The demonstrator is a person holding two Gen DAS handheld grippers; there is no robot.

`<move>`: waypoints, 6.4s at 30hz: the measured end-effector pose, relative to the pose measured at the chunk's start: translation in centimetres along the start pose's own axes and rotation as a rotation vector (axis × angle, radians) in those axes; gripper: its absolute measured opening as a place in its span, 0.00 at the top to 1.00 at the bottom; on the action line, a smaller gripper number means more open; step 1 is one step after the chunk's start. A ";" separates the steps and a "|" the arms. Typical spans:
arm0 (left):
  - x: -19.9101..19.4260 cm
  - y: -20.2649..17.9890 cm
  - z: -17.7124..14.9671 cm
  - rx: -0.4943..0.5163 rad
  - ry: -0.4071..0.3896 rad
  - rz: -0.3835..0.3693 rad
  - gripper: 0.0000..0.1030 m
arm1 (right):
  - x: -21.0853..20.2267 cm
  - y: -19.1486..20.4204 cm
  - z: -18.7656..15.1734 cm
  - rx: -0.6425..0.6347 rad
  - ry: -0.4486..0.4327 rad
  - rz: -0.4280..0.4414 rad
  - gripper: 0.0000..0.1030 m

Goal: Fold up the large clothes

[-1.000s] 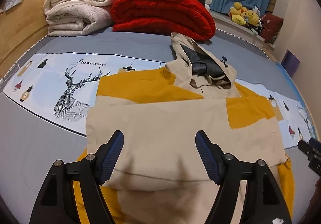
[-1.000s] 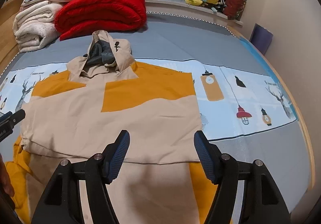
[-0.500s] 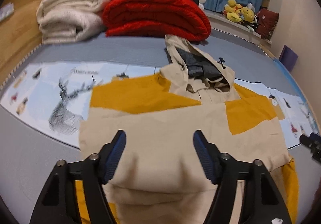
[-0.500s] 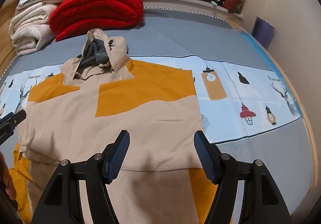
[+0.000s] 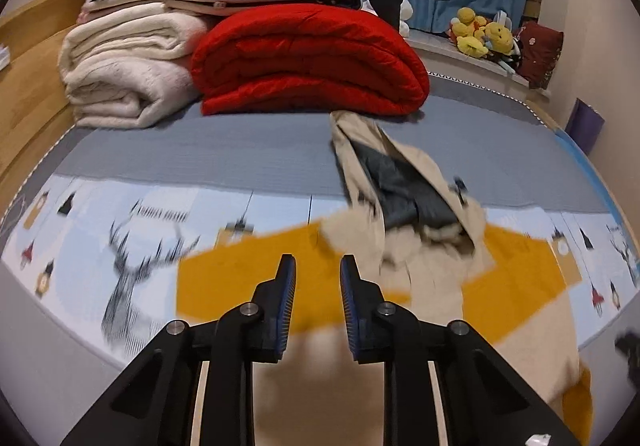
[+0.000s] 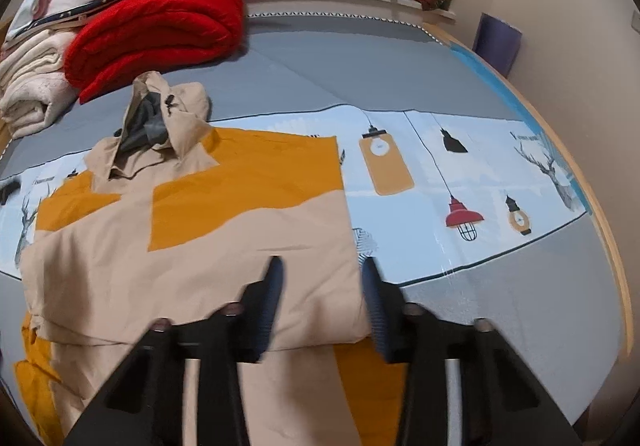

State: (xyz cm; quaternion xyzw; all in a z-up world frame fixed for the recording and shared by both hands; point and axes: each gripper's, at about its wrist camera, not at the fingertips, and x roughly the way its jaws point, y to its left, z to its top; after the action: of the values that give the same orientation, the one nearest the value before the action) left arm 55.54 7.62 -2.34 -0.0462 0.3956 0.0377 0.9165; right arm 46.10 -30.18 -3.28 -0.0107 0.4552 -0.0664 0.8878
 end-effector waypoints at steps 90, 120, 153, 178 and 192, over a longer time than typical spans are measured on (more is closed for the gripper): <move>1.4 -6.3 -19.3 0.114 0.520 -0.235 0.63 | 11.5 7.1 -5.1 0.222 0.408 0.312 0.99; -1.6 4.0 -12.9 -0.159 0.326 -0.159 0.63 | 9.8 20.8 -6.6 -0.302 0.429 0.503 0.68; -29.5 13.1 -19.6 0.117 -0.129 -0.177 0.90 | -21.8 -7.9 -9.0 -0.062 -0.377 0.302 0.79; -16.6 17.6 -30.4 -0.072 0.548 -0.196 0.79 | -4.2 -16.4 -23.0 0.001 0.356 0.259 0.67; -14.8 16.7 -32.0 -0.068 0.651 -0.204 0.63 | -1.0 -15.6 -25.6 -0.010 0.548 0.252 0.58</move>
State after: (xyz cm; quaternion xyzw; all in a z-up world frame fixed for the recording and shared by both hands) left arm 20.58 20.08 -14.29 -0.1256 0.6594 -0.0578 0.7390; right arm 23.08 -44.46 -16.26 0.0596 0.6759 0.0462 0.7331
